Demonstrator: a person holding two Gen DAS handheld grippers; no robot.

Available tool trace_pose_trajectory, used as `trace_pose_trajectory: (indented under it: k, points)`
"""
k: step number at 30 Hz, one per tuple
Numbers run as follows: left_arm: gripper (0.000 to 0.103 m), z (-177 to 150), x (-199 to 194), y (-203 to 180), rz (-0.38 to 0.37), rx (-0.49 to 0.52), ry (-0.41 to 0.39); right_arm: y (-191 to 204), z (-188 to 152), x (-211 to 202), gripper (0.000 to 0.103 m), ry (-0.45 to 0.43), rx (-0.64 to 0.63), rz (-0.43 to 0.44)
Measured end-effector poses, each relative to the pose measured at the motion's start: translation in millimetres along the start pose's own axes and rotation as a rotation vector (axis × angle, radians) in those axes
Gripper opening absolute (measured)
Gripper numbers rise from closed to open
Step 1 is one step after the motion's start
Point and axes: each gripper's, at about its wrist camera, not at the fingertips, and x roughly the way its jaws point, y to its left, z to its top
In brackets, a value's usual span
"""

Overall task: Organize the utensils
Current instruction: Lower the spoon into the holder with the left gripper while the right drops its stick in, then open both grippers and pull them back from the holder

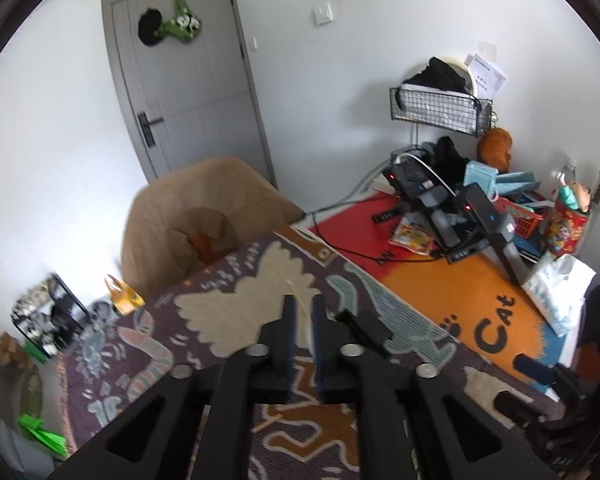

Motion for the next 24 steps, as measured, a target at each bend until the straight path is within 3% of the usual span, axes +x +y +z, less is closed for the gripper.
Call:
trace_pose_trajectory:
  k: [1,2,3,12,18,24]
  points:
    - [0.044,-1.9,-0.4,0.8,-0.013,-0.011,-0.003,1.5,-1.6,0.8,0.077,0.003,-0.002,0.0]
    - [0.073,-5.0,-2.9,3.3,-0.023,-0.026,-0.016,2.8,-3.1,1.5,0.077,0.004,-0.005,-0.003]
    - [0.088,-8.6,-7.2,6.2,-0.019,-0.038,-0.039,3.3,-4.4,2.2,0.078,0.006,-0.006,-0.005]
    - [0.089,-36.1,-21.9,40.5,-0.033,-0.104,-0.051,12.5,-12.4,14.6,0.102,0.037,0.012,-0.034]
    - [0.102,-58.7,-33.9,73.0,-0.026,-0.171,-0.072,27.3,-18.7,24.3,0.103,0.065,-0.004,-0.034]
    - [0.102,-81.9,-44.9,107.8,-0.017,-0.244,-0.076,44.9,-23.9,29.7,0.103,0.074,-0.026,-0.007]
